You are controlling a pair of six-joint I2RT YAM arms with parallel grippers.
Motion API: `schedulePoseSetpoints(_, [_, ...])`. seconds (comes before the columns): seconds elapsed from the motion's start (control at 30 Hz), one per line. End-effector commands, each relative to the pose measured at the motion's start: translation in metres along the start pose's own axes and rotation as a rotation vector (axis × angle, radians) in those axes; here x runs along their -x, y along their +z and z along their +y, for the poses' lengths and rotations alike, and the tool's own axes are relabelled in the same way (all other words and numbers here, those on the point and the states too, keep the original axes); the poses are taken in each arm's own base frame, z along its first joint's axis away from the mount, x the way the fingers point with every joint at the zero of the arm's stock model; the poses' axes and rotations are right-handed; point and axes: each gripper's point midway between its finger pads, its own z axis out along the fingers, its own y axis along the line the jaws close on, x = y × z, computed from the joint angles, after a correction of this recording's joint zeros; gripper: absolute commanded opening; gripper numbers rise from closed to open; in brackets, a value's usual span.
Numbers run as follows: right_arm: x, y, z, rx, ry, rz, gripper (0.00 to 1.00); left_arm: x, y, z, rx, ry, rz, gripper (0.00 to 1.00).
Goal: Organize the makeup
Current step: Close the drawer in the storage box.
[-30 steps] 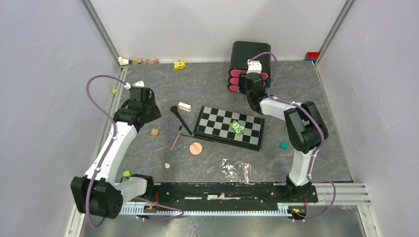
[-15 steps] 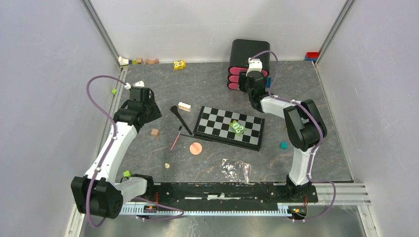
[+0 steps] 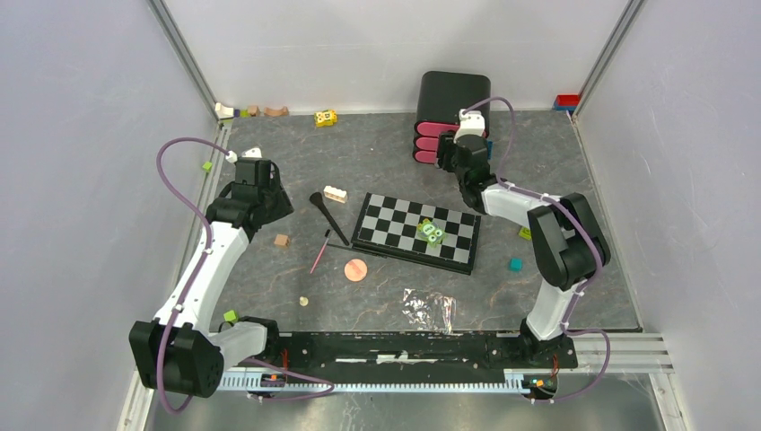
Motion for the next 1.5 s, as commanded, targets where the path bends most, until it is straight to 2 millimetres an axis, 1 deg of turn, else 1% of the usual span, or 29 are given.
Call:
schedulePoseSetpoints(0.0, [0.037, -0.014, 0.010, 0.031, -0.005, -0.093, 0.67, 0.011, -0.003, -0.002, -0.025, 0.018, -0.040, 0.44])
schedulePoseSetpoints(0.07, [0.039, -0.015, 0.021, 0.064, -0.022, -0.094, 0.63, 0.011, -0.004, -0.001, -0.026, 0.015, -0.043, 0.45])
schedulePoseSetpoints(0.17, [0.040, -0.011, 0.038, 0.112, -0.051, -0.089, 0.50, 0.011, -0.003, -0.002, -0.030, 0.014, -0.041, 0.45])
schedulePoseSetpoints(0.23, [0.036, -0.005, 0.049, 0.143, -0.064, -0.076, 0.43, 0.011, -0.003, -0.002, -0.031, 0.013, -0.039, 0.44])
schedulePoseSetpoints(0.3, [0.031, 0.003, 0.055, 0.160, -0.075, -0.056, 0.37, 0.011, -0.003, -0.001, -0.030, 0.011, -0.040, 0.44])
schedulePoseSetpoints(0.37, [0.024, 0.011, 0.057, 0.164, -0.085, -0.038, 0.35, 0.012, -0.004, -0.001, -0.030, 0.010, -0.043, 0.45])
schedulePoseSetpoints(0.6, [0.005, 0.034, 0.055, 0.128, -0.137, -0.007, 0.34, 0.012, -0.004, -0.001, -0.033, 0.005, -0.043, 0.44])
schedulePoseSetpoints(0.67, [0.005, 0.039, 0.054, 0.118, -0.153, -0.011, 0.34, 0.013, -0.004, -0.001, -0.037, 0.003, -0.046, 0.45])
schedulePoseSetpoints(0.77, [0.006, 0.046, 0.050, 0.090, -0.174, -0.021, 0.34, 0.013, -0.004, -0.001, -0.036, 0.002, -0.044, 0.45])
schedulePoseSetpoints(0.93, [0.014, 0.057, 0.044, 0.032, -0.208, -0.044, 0.41, 0.014, -0.004, 0.000, -0.036, -0.002, -0.048, 0.44])
schedulePoseSetpoints(1.07, [0.024, 0.062, 0.038, -0.014, -0.236, -0.063, 0.43, 0.015, -0.005, 0.000, -0.038, -0.005, -0.050, 0.44])
schedulePoseSetpoints(1.17, [0.027, 0.064, 0.033, -0.039, -0.242, -0.062, 0.44, 0.015, -0.004, 0.001, -0.038, -0.006, -0.048, 0.44])
schedulePoseSetpoints(1.23, [0.028, 0.063, 0.032, -0.035, -0.268, -0.059, 0.45, 0.014, -0.004, 0.000, -0.040, -0.006, -0.047, 0.45])
schedulePoseSetpoints(1.3, [0.025, 0.058, 0.037, 0.002, -0.275, -0.052, 0.45, 0.015, -0.004, 0.000, -0.042, -0.008, -0.049, 0.44])
schedulePoseSetpoints(1.33, [0.027, 0.053, 0.039, 0.024, -0.276, -0.053, 0.45, 0.014, -0.003, 0.001, -0.042, -0.010, -0.046, 0.45])
schedulePoseSetpoints(1.37, [0.024, 0.047, 0.040, 0.041, -0.273, -0.049, 0.45, 0.014, -0.003, 0.000, -0.044, -0.010, -0.045, 0.45])
schedulePoseSetpoints(1.4, [0.027, 0.040, 0.043, 0.063, -0.261, -0.060, 0.46, 0.014, -0.003, 0.000, -0.045, -0.010, -0.044, 0.44])
schedulePoseSetpoints(1.47, [0.024, 0.022, 0.042, 0.093, -0.227, -0.065, 0.47, 0.014, -0.003, 0.000, -0.047, -0.011, -0.044, 0.45])
